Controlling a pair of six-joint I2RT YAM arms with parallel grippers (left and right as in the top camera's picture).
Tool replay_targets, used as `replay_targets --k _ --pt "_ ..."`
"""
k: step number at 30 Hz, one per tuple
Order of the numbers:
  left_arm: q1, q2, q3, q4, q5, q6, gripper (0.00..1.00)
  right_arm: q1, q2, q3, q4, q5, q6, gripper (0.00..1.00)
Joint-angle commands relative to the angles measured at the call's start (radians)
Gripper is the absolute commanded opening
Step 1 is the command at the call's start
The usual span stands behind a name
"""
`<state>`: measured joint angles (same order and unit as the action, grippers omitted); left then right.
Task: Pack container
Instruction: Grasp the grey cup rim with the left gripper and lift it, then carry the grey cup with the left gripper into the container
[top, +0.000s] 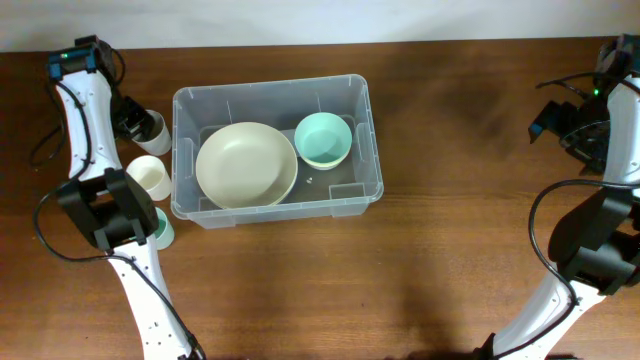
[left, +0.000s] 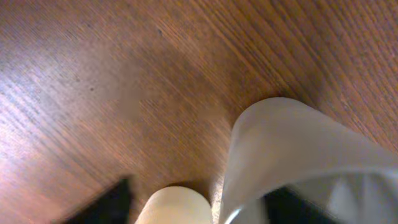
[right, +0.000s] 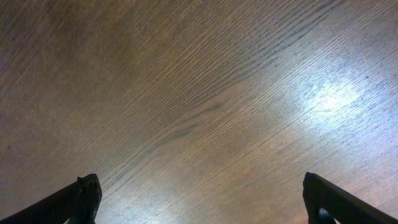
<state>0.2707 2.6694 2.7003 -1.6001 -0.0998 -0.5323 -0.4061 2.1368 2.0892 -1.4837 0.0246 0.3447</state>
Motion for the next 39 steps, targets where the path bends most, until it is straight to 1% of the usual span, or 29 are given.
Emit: replay_targets --k 1,2,3,7,10,11,13,16,18,19,21,22,27,30,34,37,39 --pt "0.003 0.008 -0.003 0.015 0.01 -0.006 0.09 0.0 -0.004 -0.005 0.001 0.003 0.011 0.99" --pt "0.003 0.008 -0.003 0.022 0.01 -0.006 0.04 0.0 -0.004 -0.005 0.001 0.003 0.011 0.99" --pt "0.003 0.008 -0.003 0.033 0.011 -0.006 0.01 0.0 -0.004 -0.005 0.001 0.003 0.011 0.99" --pt "0.009 -0.002 0.045 0.045 0.01 -0.005 0.01 0.0 -0.004 -0.005 0.001 0.003 0.011 0.99" --pt "0.019 -0.033 0.127 0.037 0.011 -0.005 0.01 0.0 -0.004 -0.005 0.001 0.003 0.011 0.99" --pt "0.019 -0.057 0.179 0.029 0.021 0.016 0.01 0.0 -0.004 -0.005 0.001 0.003 0.011 0.99" --pt "0.011 -0.103 0.253 0.021 0.083 0.095 0.01 0.0 -0.004 -0.005 0.001 0.003 0.011 0.99" --pt "-0.031 -0.182 0.353 -0.025 0.182 0.256 0.01 0.0 -0.004 -0.005 0.001 0.003 0.011 0.99" --pt "-0.095 -0.24 0.41 -0.088 0.256 0.409 0.01 0.0 -0.004 -0.005 0.001 0.003 0.011 0.99" --pt "-0.129 -0.264 0.412 -0.088 0.294 0.47 0.01 0.0 -0.004 -0.005 0.001 0.003 0.011 0.99" --pt "-0.197 -0.298 0.412 -0.087 0.348 0.536 0.01 0.0 -0.004 -0.005 0.001 0.003 0.011 0.99" --pt "-0.261 -0.316 0.412 -0.087 0.34 0.56 0.01 0.0 -0.004 -0.005 0.001 0.003 0.011 0.99" --pt "-0.439 -0.324 0.388 -0.088 0.336 0.56 0.01 0.0 -0.004 -0.005 0.001 0.002 0.011 0.99" --pt "-0.538 -0.324 0.306 -0.088 0.32 0.56 0.01 0.0 -0.004 -0.005 0.001 0.003 0.011 0.99" --pt "-0.618 -0.324 0.167 -0.088 0.241 0.559 0.01 0.0 -0.004 -0.005 0.001 0.002 0.011 0.99" --pt "-0.644 -0.324 0.067 -0.088 0.246 0.547 0.01 0.0 -0.004 -0.005 0.001 0.003 0.011 0.99" --pt "-0.654 -0.324 0.011 -0.088 0.278 0.548 0.01 0.0 -0.004 -0.005 0.001 0.003 0.011 0.99"
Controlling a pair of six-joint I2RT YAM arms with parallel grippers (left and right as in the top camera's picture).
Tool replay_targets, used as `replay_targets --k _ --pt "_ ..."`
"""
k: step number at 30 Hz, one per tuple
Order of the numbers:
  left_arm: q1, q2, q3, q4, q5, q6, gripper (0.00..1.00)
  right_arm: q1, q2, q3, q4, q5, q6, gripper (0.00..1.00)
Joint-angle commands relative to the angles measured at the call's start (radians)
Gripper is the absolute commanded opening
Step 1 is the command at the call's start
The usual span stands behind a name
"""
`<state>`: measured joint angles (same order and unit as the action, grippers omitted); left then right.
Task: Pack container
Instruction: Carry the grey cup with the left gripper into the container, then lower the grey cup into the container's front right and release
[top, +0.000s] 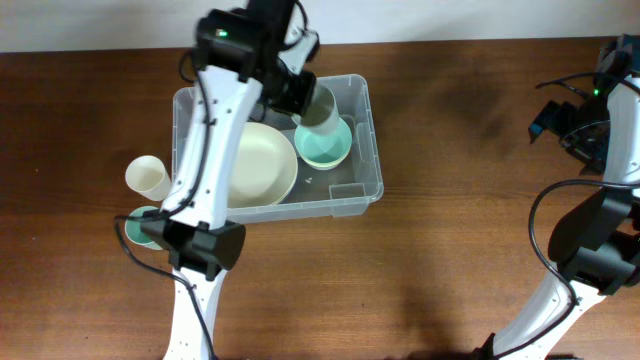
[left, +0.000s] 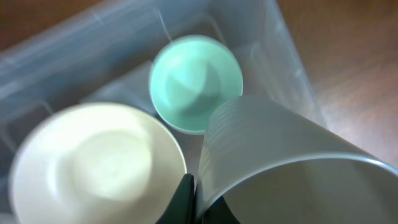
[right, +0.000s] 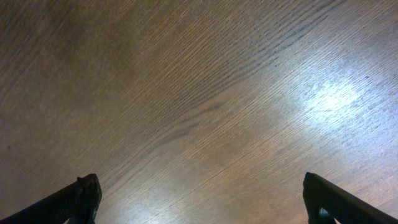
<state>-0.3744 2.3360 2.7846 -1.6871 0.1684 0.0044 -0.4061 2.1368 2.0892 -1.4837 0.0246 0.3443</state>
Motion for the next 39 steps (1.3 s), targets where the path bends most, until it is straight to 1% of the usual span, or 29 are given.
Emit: replay_targets --k 1,12,18,28,29,31,35,37,39 --pt "-0.012 0.01 -0.097 -0.001 0.024 0.011 0.01 0.0 -0.004 -0.005 0.001 0.003 0.011 0.99" --pt "-0.031 0.01 -0.289 0.008 0.03 0.011 0.02 0.0 -0.004 -0.005 0.001 0.002 0.011 0.99" --pt "-0.031 0.01 -0.416 0.09 0.03 0.011 0.02 0.0 -0.004 -0.005 0.001 0.003 0.011 0.99" --pt "-0.031 0.01 -0.559 0.178 0.001 0.01 0.02 0.0 -0.004 -0.005 0.001 0.003 0.011 0.99" --pt "-0.031 0.01 -0.57 0.184 -0.003 0.01 0.03 0.0 -0.004 -0.005 0.001 0.003 0.011 0.99" --pt "-0.031 0.01 -0.597 0.201 -0.009 0.008 0.08 0.0 -0.004 -0.005 0.001 0.003 0.011 0.99" --pt "-0.031 0.01 -0.608 0.219 -0.009 0.008 0.11 0.0 -0.004 -0.005 0.001 0.003 0.011 0.99" --pt "-0.031 0.01 -0.608 0.23 -0.013 0.008 0.15 0.0 -0.004 -0.005 0.001 0.003 0.011 0.99" --pt "-0.031 0.01 -0.608 0.245 -0.039 0.008 0.16 0.0 -0.004 -0.005 0.001 0.003 0.011 0.99"
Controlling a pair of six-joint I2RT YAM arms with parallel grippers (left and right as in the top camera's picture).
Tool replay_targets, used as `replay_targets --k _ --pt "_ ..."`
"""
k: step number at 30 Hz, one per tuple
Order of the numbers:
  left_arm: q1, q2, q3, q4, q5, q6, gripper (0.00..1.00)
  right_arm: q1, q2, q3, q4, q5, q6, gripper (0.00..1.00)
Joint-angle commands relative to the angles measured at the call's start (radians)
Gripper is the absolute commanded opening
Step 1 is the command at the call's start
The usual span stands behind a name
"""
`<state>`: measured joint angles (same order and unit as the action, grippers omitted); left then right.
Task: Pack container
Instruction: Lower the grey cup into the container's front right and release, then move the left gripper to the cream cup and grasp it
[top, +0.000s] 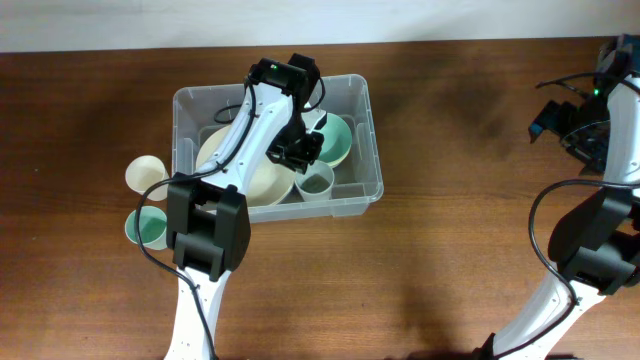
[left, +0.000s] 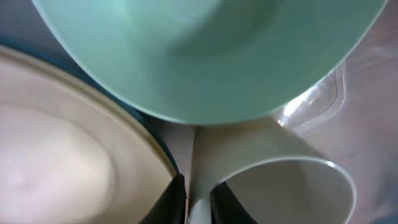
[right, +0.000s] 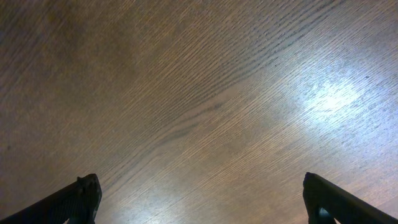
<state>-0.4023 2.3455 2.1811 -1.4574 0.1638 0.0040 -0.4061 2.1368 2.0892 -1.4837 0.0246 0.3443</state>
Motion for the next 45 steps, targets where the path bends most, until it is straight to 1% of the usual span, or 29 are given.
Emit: replay_targets --k 1,2,3,4,5,6,7,8,10,14,16,21,23,24,25,27,30,33,35,37,38,42,45 --pt "-0.003 0.0 -0.004 0.02 -0.05 0.008 0.17 0.0 -0.004 -0.005 0.001 0.003 0.011 0.99" --pt "-0.003 0.0 -0.004 0.025 -0.06 0.008 0.18 0.0 -0.004 -0.005 0.001 0.003 0.011 0.99" --pt "-0.003 0.0 -0.003 0.027 -0.067 0.008 0.22 0.0 -0.004 -0.005 0.001 0.003 0.011 0.99" --pt "-0.003 0.0 0.001 0.03 -0.081 0.008 0.35 0.0 -0.004 -0.005 0.001 0.003 0.011 0.99" --pt "-0.003 0.0 0.004 0.034 -0.086 0.008 0.51 0.0 -0.004 -0.005 0.001 0.003 0.011 0.99" --pt "-0.003 0.0 0.012 0.036 -0.086 0.008 0.78 0.0 -0.004 -0.005 0.001 0.003 0.011 0.99" --pt "-0.003 0.0 0.021 0.036 -0.086 0.008 0.92 0.0 -0.004 -0.005 0.001 0.003 0.011 0.99" --pt "-0.003 0.0 0.043 0.036 -0.086 0.008 0.99 0.0 -0.004 -0.005 0.001 0.003 0.011 0.99" --pt "-0.003 -0.001 0.081 0.031 -0.086 0.008 0.99 0.0 -0.004 -0.005 0.001 0.003 0.011 0.99" --pt "-0.003 -0.001 0.23 0.009 -0.094 0.008 0.99 0.0 -0.004 -0.005 0.001 0.003 0.011 0.99" --pt "0.001 -0.001 0.359 -0.012 -0.138 0.006 0.99 0.0 -0.004 -0.005 0.001 0.003 0.011 0.99" --pt "0.049 -0.006 0.674 -0.129 -0.319 -0.138 0.99 0.0 -0.004 -0.005 0.001 0.003 0.011 0.99" --pt "0.094 -0.008 0.784 -0.208 -0.397 -0.243 0.99 0.0 -0.004 -0.005 0.001 0.003 0.011 0.99" --pt "0.126 -0.008 0.827 -0.23 -0.419 -0.291 0.99 0.0 -0.004 -0.005 0.001 0.003 0.011 0.99" --pt "0.154 -0.018 0.831 -0.23 -0.395 -0.294 1.0 0.0 -0.004 -0.005 0.001 0.003 0.011 0.99" --pt "0.223 -0.035 0.831 -0.23 -0.356 -0.379 0.99 0.0 -0.004 -0.005 0.001 0.003 0.011 0.99" --pt "0.329 -0.039 0.827 -0.23 -0.254 -0.382 0.99 0.0 -0.004 -0.005 0.001 0.003 0.011 0.99" --pt "0.434 -0.04 0.768 -0.23 -0.232 -0.382 0.99 0.0 -0.004 -0.005 0.001 0.002 0.011 0.99" --pt "0.505 -0.041 0.69 -0.23 -0.218 -0.394 0.99 0.0 -0.004 -0.005 0.001 0.003 0.011 0.99" --pt "0.568 -0.042 0.588 -0.23 -0.173 -0.412 0.99 0.0 -0.004 -0.005 0.001 0.003 0.011 0.99" --pt "0.605 -0.042 0.508 -0.23 -0.14 -0.428 0.99 0.0 -0.004 -0.005 0.001 0.003 0.011 0.99" --pt "0.681 -0.042 0.302 -0.23 -0.155 -0.484 0.99 0.0 -0.004 -0.005 0.001 0.003 0.011 0.99" --pt "0.727 -0.042 0.203 -0.225 -0.171 -0.489 0.99 0.0 -0.004 -0.005 0.001 0.003 0.011 0.99"
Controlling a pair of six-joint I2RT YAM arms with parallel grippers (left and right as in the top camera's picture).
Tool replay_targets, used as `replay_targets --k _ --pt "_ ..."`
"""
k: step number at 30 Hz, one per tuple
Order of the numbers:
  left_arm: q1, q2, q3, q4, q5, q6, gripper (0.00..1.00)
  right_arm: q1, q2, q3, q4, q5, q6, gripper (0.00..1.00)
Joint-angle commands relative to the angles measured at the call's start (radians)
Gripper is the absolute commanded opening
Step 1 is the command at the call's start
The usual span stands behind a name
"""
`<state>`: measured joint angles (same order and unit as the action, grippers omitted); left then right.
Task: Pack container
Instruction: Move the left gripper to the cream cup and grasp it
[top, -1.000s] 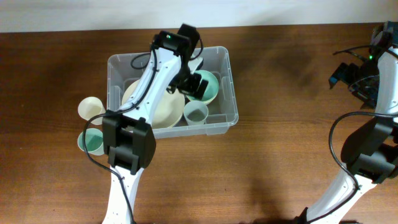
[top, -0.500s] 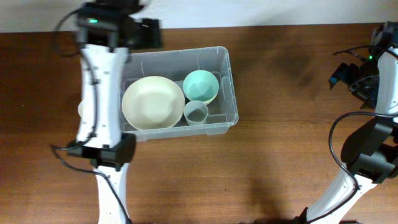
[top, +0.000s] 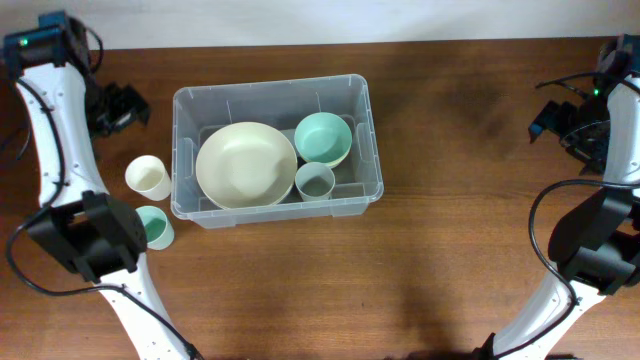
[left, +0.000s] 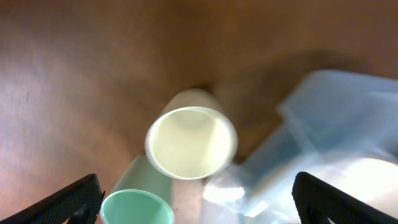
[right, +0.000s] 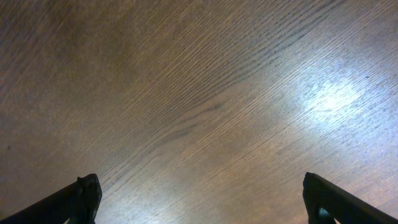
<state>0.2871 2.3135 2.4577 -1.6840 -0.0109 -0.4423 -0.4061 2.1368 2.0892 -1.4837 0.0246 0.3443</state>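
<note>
The clear plastic container holds a large cream bowl, a green bowl and a grey cup. Left of it on the table stand a cream cup and a green cup. My left gripper hangs open above the table at the far left, over the two cups, holding nothing. My right gripper is open over bare wood at the far right.
The container's blurred corner shows at the right of the left wrist view. A pale wall edge runs along the back of the table.
My left gripper has let go of the grey cup, which now stands in the container. The gripper has left the container and is open over the cream and green cups. The right arm is unmoved.
My left gripper was shut on the grey cup on the table left of the container. Then it held the cup above the container, then low inside it beside the green bowl. Now the cup stands there alone and the gripper is open at the left.
</note>
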Motion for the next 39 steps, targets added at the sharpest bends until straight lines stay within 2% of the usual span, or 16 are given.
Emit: replay_targets --k 1,19,20,23,24,25,30,32,35,39 --pt "0.05 -0.01 -0.099 0.005 0.004 -0.041 0.99 0.0 -0.004 -0.005 0.001 0.003 0.011 0.99" --pt "0.064 -0.009 -0.434 0.226 0.016 -0.009 0.99 0.0 -0.004 -0.005 0.001 0.003 0.011 0.99" --pt "0.064 -0.009 -0.436 0.232 0.016 -0.009 0.91 0.0 -0.004 -0.005 0.001 0.003 0.011 0.99" --pt "0.065 -0.009 -0.436 0.254 0.016 -0.009 0.4 0.0 -0.004 -0.005 0.001 0.003 0.011 0.99" --pt "0.065 -0.009 -0.436 0.26 0.016 -0.009 0.15 0.0 -0.004 -0.005 0.001 0.003 0.011 0.99" --pt "0.066 -0.009 -0.435 0.264 0.016 -0.009 0.01 0.0 -0.004 -0.005 0.001 0.003 0.011 0.99" --pt "0.086 -0.01 -0.38 0.274 0.016 -0.009 0.01 0.0 -0.004 -0.005 0.001 0.003 0.011 0.99" --pt "0.096 -0.021 -0.284 0.247 0.019 -0.005 0.01 0.0 -0.004 -0.005 0.001 0.002 0.011 0.99" --pt "0.072 -0.06 -0.085 0.187 0.02 0.08 0.01 0.0 -0.004 -0.005 0.001 0.003 0.011 0.99" --pt "-0.082 -0.154 0.178 0.084 0.108 0.211 0.01 0.0 -0.004 -0.005 0.001 0.003 0.011 0.99"
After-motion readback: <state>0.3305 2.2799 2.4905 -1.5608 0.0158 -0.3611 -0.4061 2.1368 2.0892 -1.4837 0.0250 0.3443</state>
